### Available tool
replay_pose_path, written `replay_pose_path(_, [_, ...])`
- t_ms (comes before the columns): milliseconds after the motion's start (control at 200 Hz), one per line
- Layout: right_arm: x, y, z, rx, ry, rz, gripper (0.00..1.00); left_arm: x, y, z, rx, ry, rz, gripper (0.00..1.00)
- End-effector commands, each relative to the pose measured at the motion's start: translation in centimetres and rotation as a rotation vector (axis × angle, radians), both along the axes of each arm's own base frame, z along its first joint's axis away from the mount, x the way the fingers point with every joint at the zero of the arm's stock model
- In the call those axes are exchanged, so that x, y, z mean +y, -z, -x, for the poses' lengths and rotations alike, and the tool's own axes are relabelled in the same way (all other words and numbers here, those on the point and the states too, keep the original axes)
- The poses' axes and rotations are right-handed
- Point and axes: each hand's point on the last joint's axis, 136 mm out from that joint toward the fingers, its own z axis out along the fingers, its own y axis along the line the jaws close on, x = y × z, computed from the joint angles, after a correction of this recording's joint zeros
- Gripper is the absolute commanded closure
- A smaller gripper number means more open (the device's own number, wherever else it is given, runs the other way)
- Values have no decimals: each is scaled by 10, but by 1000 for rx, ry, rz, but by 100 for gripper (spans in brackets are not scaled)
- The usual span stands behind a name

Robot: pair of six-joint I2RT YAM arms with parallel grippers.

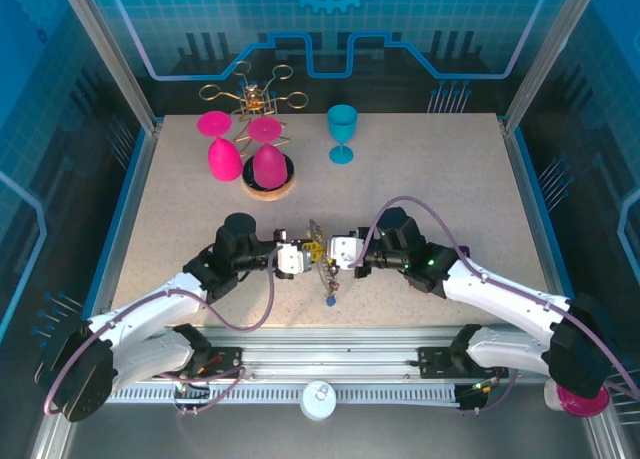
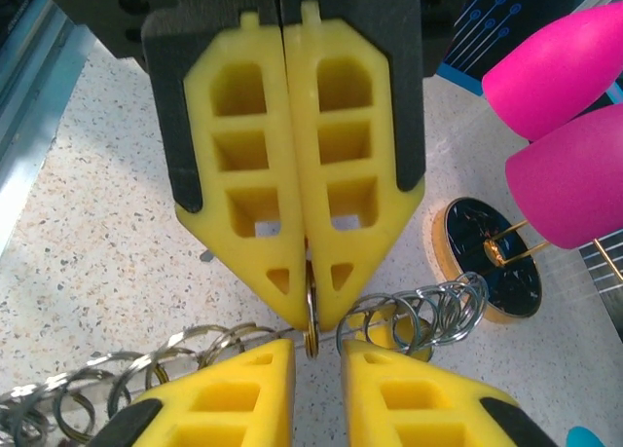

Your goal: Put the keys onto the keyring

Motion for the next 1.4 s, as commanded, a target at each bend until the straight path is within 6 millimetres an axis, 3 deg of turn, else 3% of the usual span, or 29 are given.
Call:
replay_pose_path(0, [1, -1, -3, 0, 9, -22, 80, -4, -18, 9, -38, 55, 51, 100])
replay_pose_path(205, [7, -9, 5, 19, -35, -72, 83, -4, -17, 9, -36, 53, 48, 100])
replay_pose_path(390, [7, -11, 5, 22, -35, -94, 100, -4, -18, 8, -33, 50, 56, 100])
replay_pose_path(495, [5, -11, 4, 20, -28, -97, 100, -3, -19, 7, -31, 32, 57, 100])
replay_pose_path(545, [4, -13, 4, 16, -26, -108, 100, -1, -20, 6, -28, 22, 55, 88])
replay_pose_path(625, [4, -15, 5, 19, -33, -124, 100, 2, -16, 5, -16, 0, 39, 80])
replay_pose_path(871, [3, -18, 6, 20, -41, -137, 100, 8, -2, 3, 43, -44, -7, 70])
replay_pose_path(1111, [3, -21, 7, 24, -45, -149, 100, 8, 8, 6, 82, -41, -30, 72])
replay_pose_path(1391, [5, -21, 8, 31, -56, -139, 100, 5, 2, 4, 76, -27, -9, 78])
